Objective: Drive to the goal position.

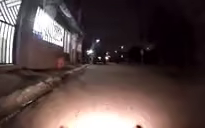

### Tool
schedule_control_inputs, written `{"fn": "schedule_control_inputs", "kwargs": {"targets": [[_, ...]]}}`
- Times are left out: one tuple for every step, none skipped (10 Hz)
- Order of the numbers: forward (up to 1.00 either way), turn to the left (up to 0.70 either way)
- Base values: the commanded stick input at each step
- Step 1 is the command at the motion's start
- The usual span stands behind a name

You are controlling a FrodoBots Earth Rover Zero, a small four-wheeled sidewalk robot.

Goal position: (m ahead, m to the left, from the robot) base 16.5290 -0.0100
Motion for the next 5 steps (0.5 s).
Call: {"fn": "schedule_control_inputs", "kwargs": {"targets": [[0.70,0.00],[0.70,0.00],[0.70,0.00],[0.70,0.00],[0.70,0.00]]}}
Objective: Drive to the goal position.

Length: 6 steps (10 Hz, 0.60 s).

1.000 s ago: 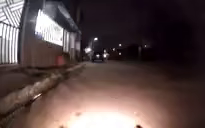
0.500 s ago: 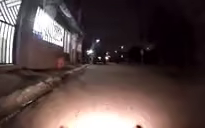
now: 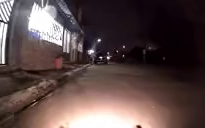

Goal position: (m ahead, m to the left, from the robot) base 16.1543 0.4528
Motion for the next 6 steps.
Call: {"fn": "schedule_control_inputs", "kwargs": {"targets": [[0.70,0.00],[0.70,0.00],[0.70,0.00],[0.70,0.00],[0.70,0.00],[0.70,0.00]]}}
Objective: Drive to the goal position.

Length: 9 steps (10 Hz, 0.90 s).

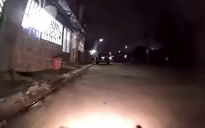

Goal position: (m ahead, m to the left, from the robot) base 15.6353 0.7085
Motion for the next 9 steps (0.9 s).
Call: {"fn": "schedule_control_inputs", "kwargs": {"targets": [[0.70,0.00],[0.70,0.00],[0.70,0.00],[0.70,0.00],[0.70,0.00],[0.70,0.00],[0.70,0.00],[0.70,-0.02],[0.70,-0.25]]}}
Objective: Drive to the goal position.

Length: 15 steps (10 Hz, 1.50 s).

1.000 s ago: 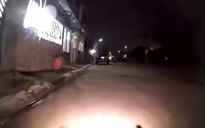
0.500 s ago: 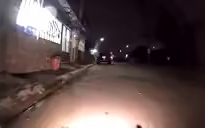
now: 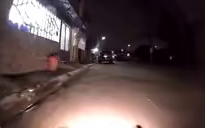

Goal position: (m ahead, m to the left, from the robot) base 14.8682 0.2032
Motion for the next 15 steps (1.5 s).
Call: {"fn": "schedule_control_inputs", "kwargs": {"targets": [[0.70,-0.34],[0.70,-0.23],[0.70,-0.09],[0.70,0.00],[0.70,0.00],[0.70,0.00],[0.70,0.00],[0.70,0.00],[0.70,0.00],[0.70,0.00],[0.70,0.00],[0.70,0.00],[0.70,0.00],[0.70,0.00],[0.70,0.00]]}}
